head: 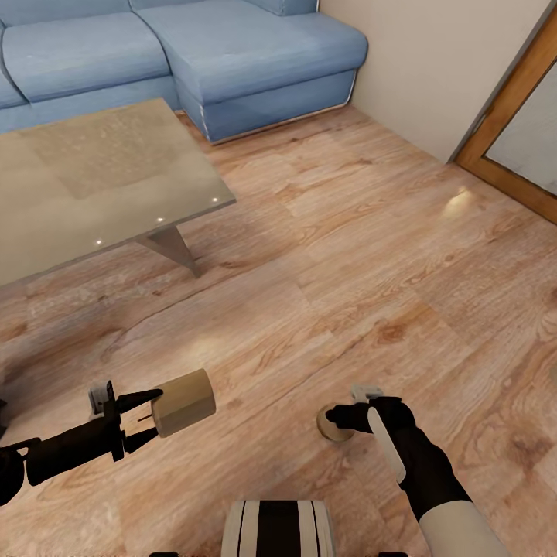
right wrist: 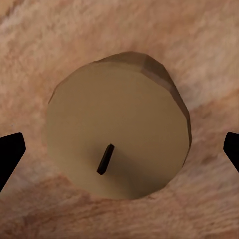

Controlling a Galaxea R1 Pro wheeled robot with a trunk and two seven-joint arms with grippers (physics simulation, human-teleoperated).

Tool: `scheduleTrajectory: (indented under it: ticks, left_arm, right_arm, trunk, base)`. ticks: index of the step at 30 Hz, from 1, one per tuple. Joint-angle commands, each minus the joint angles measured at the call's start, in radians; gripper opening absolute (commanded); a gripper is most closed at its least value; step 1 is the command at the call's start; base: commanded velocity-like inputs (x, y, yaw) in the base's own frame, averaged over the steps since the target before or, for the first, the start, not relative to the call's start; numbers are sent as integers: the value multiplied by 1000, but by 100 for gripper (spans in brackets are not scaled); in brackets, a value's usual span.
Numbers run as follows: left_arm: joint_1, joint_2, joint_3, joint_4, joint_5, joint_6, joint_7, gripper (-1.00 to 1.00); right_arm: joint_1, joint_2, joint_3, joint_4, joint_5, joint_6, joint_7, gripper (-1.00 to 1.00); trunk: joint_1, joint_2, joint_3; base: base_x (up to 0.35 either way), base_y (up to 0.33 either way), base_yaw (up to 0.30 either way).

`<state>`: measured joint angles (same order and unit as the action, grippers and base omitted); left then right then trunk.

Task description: Place each of the two pumpkins and all three candles from the living room inside a cabinet in the living room (use any cabinet), then make sure every cabinet is closed, and position the cauldron so it is next to a table in the living room.

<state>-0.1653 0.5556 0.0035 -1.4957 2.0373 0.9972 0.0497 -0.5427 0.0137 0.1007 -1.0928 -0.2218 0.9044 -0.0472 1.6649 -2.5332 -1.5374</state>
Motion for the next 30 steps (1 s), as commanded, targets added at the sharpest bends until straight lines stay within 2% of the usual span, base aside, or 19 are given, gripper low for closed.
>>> scheduleTrajectory:
  ticks: [1, 15, 30]
  left_arm:
    - [0, 0, 0, 0, 8, 3, 4, -100]
    - [0, 0, 0, 0, 8, 3, 4, -100]
    - [0, 0, 0, 0, 8, 3, 4, -100]
  right_arm:
    - [0, 0, 1, -1, -6, 4, -5, 100]
    - [0, -1, 1, -1, -6, 4, -5, 100]
    - [0, -1, 1, -2, -6, 4, -5, 100]
  trunk:
    - [0, -1, -5]
    - [1, -1, -8]
    - [1, -1, -8]
  base:
    - [0, 0, 0]
    - [0, 0, 0]
    - [61, 0, 0]
